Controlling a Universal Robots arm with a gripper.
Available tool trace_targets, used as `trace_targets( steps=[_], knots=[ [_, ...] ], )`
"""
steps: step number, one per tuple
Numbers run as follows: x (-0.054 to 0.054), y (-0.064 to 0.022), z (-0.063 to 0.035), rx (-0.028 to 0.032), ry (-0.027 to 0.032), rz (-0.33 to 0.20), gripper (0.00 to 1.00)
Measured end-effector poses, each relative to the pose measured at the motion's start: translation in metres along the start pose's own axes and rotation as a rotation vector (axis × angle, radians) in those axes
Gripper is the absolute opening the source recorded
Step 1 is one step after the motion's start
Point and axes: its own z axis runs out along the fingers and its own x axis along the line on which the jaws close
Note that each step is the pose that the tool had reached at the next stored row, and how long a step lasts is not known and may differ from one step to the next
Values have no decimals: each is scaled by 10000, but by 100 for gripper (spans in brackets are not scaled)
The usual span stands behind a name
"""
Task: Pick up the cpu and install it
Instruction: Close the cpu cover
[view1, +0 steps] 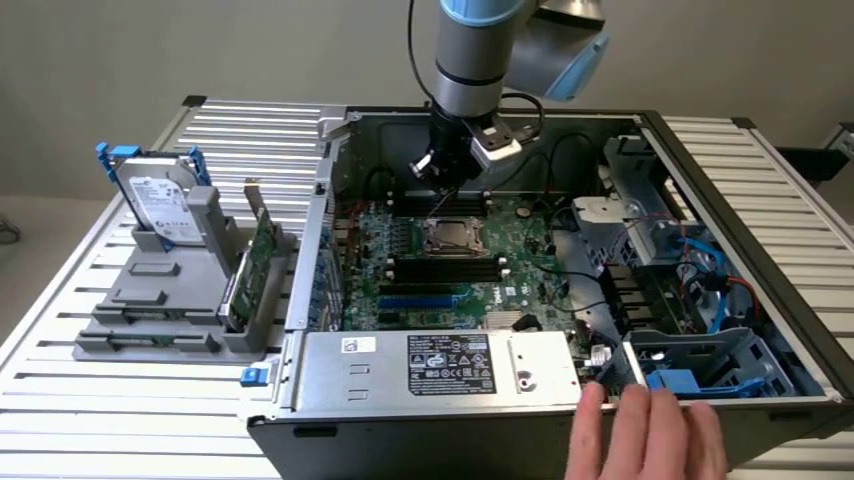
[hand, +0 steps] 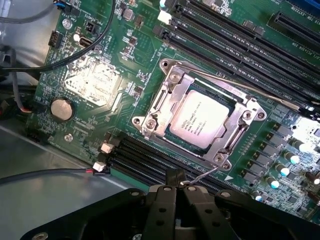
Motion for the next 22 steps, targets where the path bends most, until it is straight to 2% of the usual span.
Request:
trace_targets(
  steps=[7, 10, 22],
  knots=[
    [-4, -2, -1, 7, 22, 97, 11],
    [-8, -4, -1, 33, 56, 207, 11],
    [-16, -9, -5, 273, 293, 760, 11]
  ],
)
